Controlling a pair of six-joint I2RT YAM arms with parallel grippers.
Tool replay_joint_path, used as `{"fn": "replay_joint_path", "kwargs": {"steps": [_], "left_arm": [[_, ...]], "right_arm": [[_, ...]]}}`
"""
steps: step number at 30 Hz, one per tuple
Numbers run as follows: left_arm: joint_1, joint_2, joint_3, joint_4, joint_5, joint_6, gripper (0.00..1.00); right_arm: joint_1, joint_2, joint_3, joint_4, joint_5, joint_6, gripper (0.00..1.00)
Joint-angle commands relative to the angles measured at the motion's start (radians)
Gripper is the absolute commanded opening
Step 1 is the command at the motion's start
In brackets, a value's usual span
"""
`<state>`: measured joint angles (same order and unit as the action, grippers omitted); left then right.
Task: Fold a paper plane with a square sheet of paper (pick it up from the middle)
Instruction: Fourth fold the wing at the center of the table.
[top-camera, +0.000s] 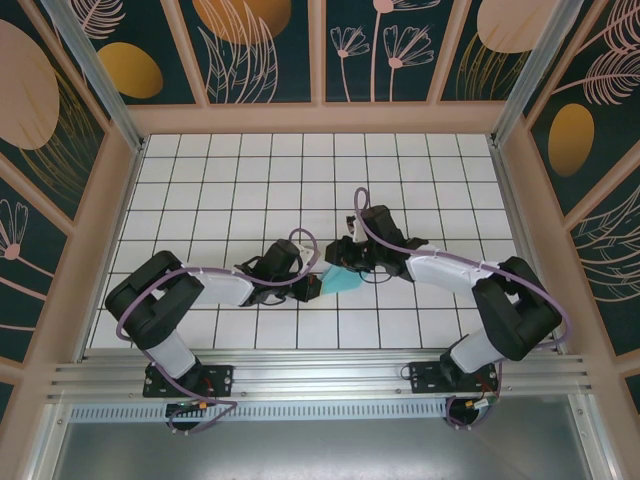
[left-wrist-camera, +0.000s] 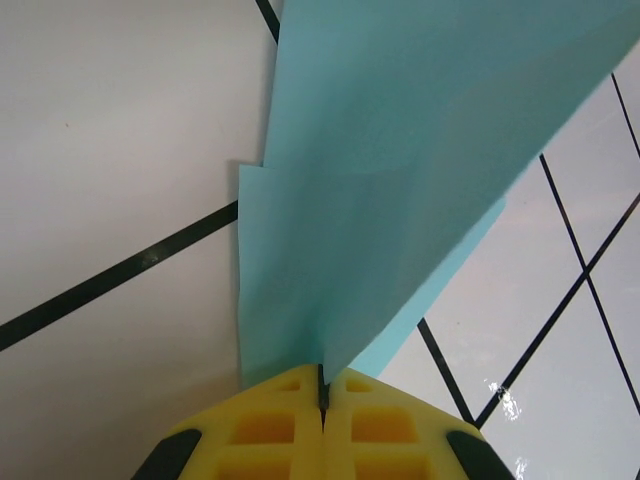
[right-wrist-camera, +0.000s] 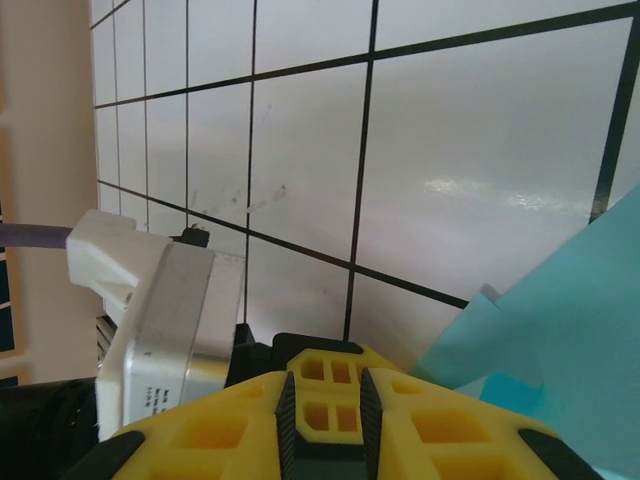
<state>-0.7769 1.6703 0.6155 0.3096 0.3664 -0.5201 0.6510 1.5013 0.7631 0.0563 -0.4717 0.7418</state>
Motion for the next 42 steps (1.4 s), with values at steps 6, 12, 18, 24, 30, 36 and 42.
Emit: {"fn": "replay_joint_path", "kwargs": {"steps": [6,12,18,24,30,36,42], "left_arm": [[0.013,0.03,0.04,0.025,0.083,-0.028,0.01],[0.016,0.039,0.056,0.013,0.104,-0.038,0.02],[0.017,0.038,0.067,0.006,0.119,-0.037,0.1],[0.018,0.036,0.058,-0.007,0.095,-0.024,0.09],[0.019,0.038,0.056,0.004,0.08,-0.053,0.03],[0.029,0.038,0.051,0.043,0.128,-0.086,0.0],[0.054,0.037,0.023,0.108,0.172,-0.137,0.0]], "right_arm": [[0.009,0.045,-0.03,0.077,-0.005,0.028,0.24],[0.007,0.07,-0.046,0.094,0.023,0.025,0.22],[-0.013,0.108,-0.044,0.08,0.046,0.003,0.2],[-0.032,0.092,-0.041,0.08,0.026,0.001,0.22],[-0.036,-0.028,-0.043,0.035,0.04,-0.032,0.29],[-0.056,-0.1,-0.095,0.048,0.007,-0.049,0.31],[-0.056,-0.109,-0.126,0.029,-0.012,-0.06,0.31]]}}
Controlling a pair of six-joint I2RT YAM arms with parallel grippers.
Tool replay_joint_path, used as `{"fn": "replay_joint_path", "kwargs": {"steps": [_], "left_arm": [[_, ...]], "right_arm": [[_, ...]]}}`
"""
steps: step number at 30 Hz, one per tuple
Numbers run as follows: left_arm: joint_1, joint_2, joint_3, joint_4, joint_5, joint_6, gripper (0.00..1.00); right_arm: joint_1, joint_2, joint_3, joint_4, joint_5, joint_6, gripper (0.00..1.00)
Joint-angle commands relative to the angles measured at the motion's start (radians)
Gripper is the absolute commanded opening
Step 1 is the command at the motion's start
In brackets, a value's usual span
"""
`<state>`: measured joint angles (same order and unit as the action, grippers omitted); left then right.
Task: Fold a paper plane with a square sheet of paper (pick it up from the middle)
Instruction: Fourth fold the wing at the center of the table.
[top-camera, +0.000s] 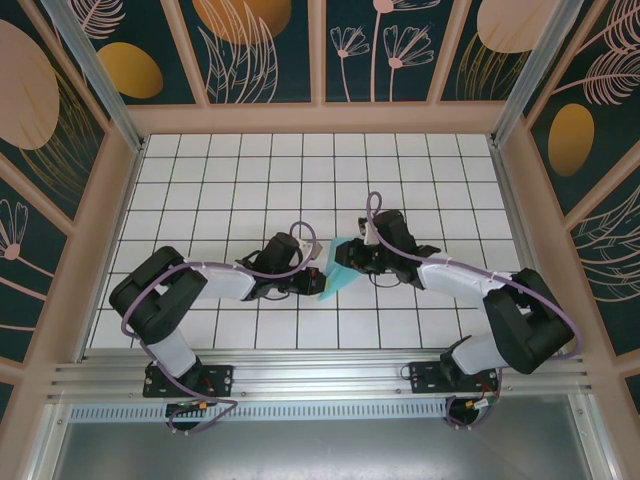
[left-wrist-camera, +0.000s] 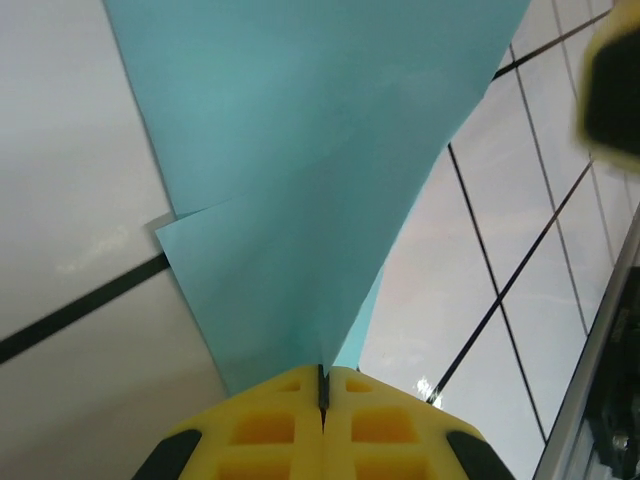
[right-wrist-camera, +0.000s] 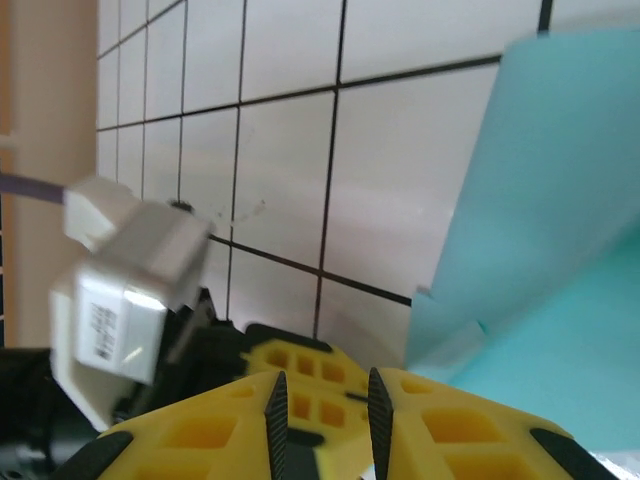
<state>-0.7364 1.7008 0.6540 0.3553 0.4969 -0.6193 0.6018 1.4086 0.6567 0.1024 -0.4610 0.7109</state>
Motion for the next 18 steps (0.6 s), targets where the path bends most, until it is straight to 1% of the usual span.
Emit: {"fn": "replay_joint_path", "kwargs": {"steps": [1,3,6,8,12,13,18], "left_arm": [[0.017,0.008,-0.022,0.076,0.049,-0.047,0.0],[0.022,0.007,-0.034,0.112,0.073,-0.066,0.0],[0.023,0.008,-0.034,0.113,0.079,-0.066,0.0],[0.023,0.034,-0.039,0.115,0.08,-0.066,0.0],[0.025,0.036,-0.043,0.114,0.085,-0.062,0.0],[0.025,0.037,-0.044,0.104,0.078,-0.055,0.0],[0.025,0.043,-0.042,0.073,0.067,-0.017,0.0]], "right_arm": [[-0.006,-0.015,-0.024,-0.018,-0.025,-0.03,0.31],[-0.006,-0.011,-0.037,0.013,-0.05,-0.02,0.32],[-0.006,0.007,-0.037,0.062,-0.071,-0.003,0.32],[-0.005,0.03,-0.023,0.08,-0.077,0.002,0.32],[-0.006,0.104,0.033,0.078,-0.083,-0.011,0.31],[-0.006,0.115,0.045,0.07,-0.072,-0.009,0.31],[-0.02,0.179,0.133,-0.059,0.068,0.009,0.31]]}}
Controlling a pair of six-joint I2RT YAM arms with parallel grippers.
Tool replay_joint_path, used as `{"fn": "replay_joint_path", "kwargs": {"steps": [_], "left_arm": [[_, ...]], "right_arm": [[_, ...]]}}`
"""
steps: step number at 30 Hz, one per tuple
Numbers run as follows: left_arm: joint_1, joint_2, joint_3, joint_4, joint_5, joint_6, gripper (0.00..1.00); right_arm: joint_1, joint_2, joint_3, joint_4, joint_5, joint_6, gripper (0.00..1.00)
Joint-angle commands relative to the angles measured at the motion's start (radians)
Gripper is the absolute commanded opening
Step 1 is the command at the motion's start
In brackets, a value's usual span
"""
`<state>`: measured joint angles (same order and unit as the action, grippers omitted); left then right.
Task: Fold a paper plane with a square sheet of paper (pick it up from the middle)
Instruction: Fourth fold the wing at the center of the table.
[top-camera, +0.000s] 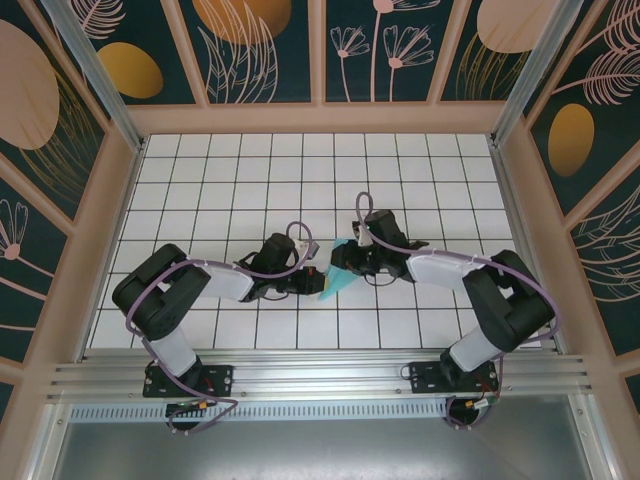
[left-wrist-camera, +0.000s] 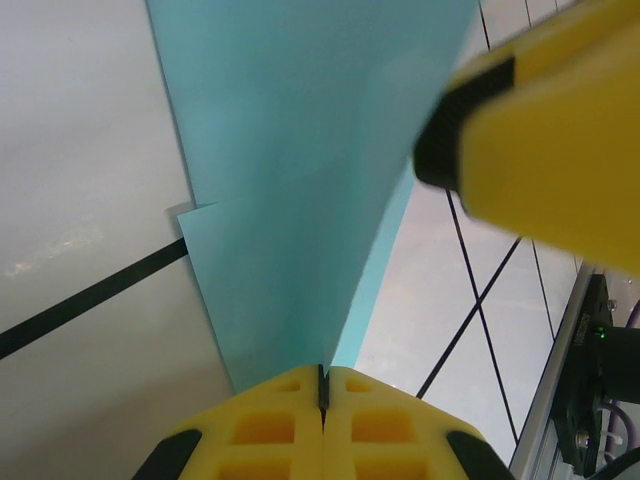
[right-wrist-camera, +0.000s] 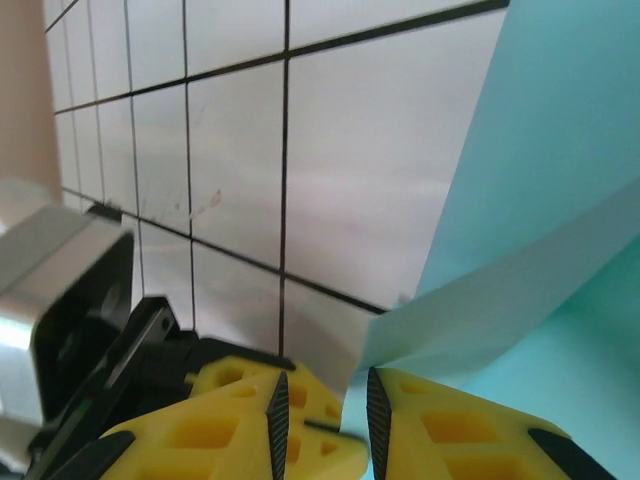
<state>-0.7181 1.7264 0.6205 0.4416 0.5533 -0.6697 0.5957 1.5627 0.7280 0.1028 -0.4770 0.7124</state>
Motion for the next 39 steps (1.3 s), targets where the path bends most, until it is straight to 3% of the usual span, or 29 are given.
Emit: {"fn": "replay_joint_path", "kwargs": {"steps": [1,7,11,16,20,33,39], "left_arm": [[0.005,0.02,-0.006,-0.016,0.009,0.038,0.0],[0.006,0.027,-0.008,-0.024,0.003,0.053,0.0],[0.006,0.031,-0.01,-0.014,0.003,0.041,0.0],[0.006,0.033,-0.006,-0.015,0.004,0.039,0.0],[0.004,0.034,-0.006,-0.008,0.008,0.034,0.0],[0.005,0.033,-0.011,0.016,0.014,0.001,0.0],[0.006,0.032,-0.024,0.039,0.008,-0.046,0.0]], "right_arm": [[-0.014,0.031,0.081,-0.095,0.115,0.011,0.31],[-0.007,0.037,0.16,-0.286,0.317,0.044,0.33],[-0.001,0.0,0.137,-0.223,0.238,0.024,0.29],[0.0,-0.048,0.07,-0.089,0.066,0.04,0.43],[0.017,-0.035,0.084,-0.149,0.111,0.05,0.44],[0.035,0.037,0.066,-0.006,-0.001,0.045,0.4],[0.024,-0.061,0.061,-0.008,0.009,-0.006,0.4]]}}
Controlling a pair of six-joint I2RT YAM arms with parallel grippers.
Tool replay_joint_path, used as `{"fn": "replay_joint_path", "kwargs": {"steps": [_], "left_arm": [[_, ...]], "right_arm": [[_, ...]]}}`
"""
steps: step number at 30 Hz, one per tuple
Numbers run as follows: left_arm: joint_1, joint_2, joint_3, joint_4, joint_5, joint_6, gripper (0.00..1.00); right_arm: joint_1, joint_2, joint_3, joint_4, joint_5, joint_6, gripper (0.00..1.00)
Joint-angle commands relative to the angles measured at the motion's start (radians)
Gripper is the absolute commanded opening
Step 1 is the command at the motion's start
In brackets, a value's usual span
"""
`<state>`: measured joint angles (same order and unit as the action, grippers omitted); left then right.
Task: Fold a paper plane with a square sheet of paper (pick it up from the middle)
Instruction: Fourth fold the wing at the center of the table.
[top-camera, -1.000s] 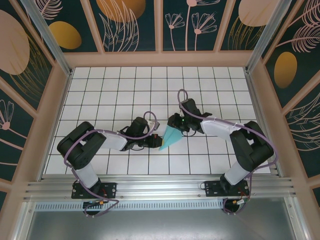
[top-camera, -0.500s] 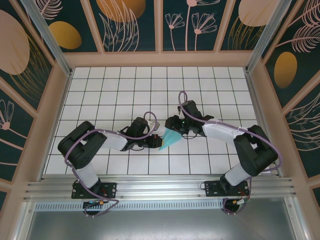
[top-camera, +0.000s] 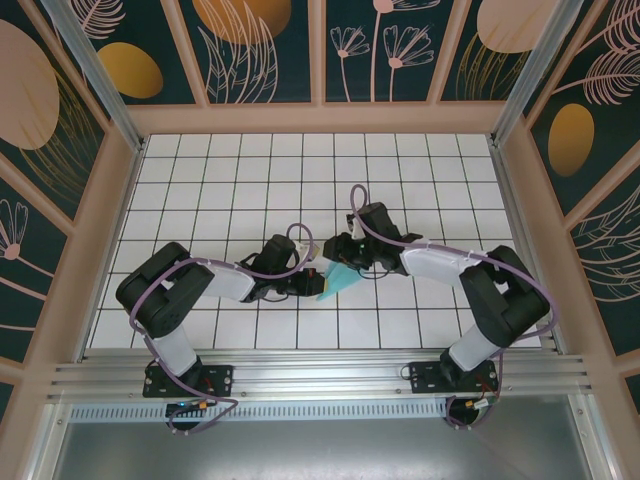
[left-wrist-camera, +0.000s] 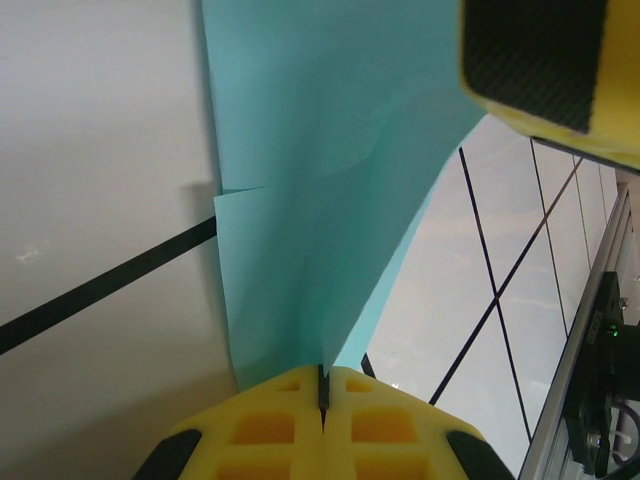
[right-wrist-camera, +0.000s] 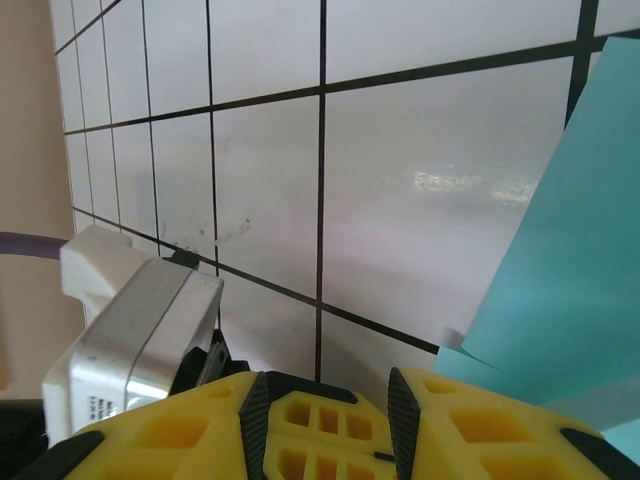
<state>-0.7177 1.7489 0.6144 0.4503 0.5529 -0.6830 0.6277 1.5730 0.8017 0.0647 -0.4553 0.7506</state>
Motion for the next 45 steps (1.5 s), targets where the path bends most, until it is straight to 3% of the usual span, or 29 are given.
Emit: {"fn": "replay_joint_path", "kwargs": {"steps": [1,9,16,28,39,45], "left_arm": [[0.005,0.009,-0.021,0.032,0.008,-0.042,0.0],[0.014,0.016,-0.026,0.082,0.048,-0.104,0.0],[0.026,0.022,-0.035,0.102,0.053,-0.125,0.0],[0.026,0.021,-0.037,0.093,0.045,-0.12,0.0],[0.027,-0.011,-0.028,0.013,0.016,-0.044,0.23],[0.027,-0.014,-0.036,0.007,0.034,-0.026,0.24]], "right_arm": [[-0.014,-0.096,-0.019,0.021,-0.003,-0.052,0.4],[-0.051,-0.207,-0.177,0.102,-0.103,-0.052,0.37],[-0.036,-0.176,-0.236,0.195,-0.139,-0.026,0.29],[-0.035,-0.003,-0.172,0.319,-0.189,-0.01,0.29],[-0.044,0.058,-0.137,0.217,-0.091,-0.023,0.28],[-0.046,0.077,-0.124,0.21,-0.072,-0.016,0.28]]}}
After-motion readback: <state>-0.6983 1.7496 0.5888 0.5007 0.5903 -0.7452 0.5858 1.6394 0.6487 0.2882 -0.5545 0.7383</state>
